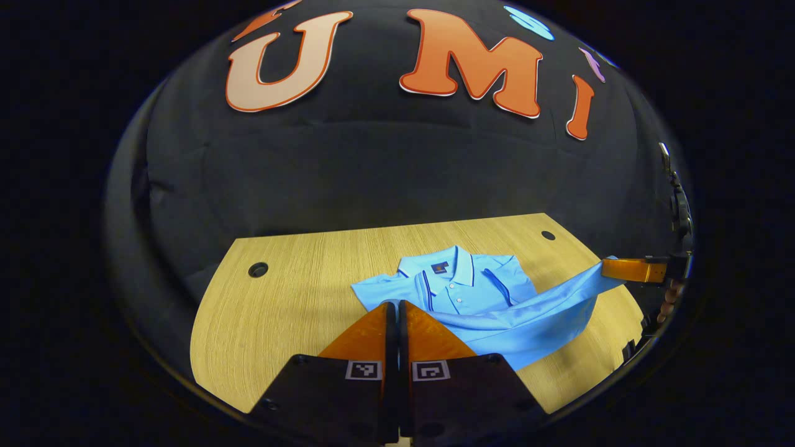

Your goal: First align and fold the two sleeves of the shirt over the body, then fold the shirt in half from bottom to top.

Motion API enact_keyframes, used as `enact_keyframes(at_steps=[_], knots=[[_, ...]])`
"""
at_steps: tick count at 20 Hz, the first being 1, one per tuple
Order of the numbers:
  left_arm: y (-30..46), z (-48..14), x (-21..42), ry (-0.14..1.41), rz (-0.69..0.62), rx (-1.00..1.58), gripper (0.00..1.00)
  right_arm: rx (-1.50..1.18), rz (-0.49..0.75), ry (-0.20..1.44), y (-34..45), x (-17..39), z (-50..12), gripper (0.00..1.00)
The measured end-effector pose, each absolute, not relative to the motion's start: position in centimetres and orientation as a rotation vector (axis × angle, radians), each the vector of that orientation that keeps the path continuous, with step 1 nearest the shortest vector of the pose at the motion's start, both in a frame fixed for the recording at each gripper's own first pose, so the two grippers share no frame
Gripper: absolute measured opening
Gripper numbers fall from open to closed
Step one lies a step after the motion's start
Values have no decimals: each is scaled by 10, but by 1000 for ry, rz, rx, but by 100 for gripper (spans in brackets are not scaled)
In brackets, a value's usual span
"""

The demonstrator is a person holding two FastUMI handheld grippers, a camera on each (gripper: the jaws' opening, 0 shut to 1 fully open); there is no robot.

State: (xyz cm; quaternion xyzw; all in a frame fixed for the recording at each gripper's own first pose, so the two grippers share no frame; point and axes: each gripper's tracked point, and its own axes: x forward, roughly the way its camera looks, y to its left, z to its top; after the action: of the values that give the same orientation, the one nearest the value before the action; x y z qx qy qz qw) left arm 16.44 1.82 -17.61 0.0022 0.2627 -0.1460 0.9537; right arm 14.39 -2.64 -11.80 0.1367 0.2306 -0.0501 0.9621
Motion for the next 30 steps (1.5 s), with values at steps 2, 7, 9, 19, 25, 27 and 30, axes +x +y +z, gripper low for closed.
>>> enact_keyframes(at_steps=[2,7,9,19,25,27,30], knots=[[19,-176,180,537,-297,-23,4,268,-111,467,-29,158,-115,1],[29,-185,213,553,-250,-59,4,252,-86,484,-29,196,-118,1],[32,-193,228,565,-216,-76,4,253,-70,492,-31,211,-123,1],[19,-243,278,626,-96,-82,4,280,2,566,-59,285,-169,1],[21,-268,307,626,-46,-16,4,289,28,623,-70,320,-207,1],[19,-281,312,646,-43,10,4,306,29,647,-71,329,-218,1],[18,-291,317,658,-25,43,4,366,37,662,-68,336,-225,2]])
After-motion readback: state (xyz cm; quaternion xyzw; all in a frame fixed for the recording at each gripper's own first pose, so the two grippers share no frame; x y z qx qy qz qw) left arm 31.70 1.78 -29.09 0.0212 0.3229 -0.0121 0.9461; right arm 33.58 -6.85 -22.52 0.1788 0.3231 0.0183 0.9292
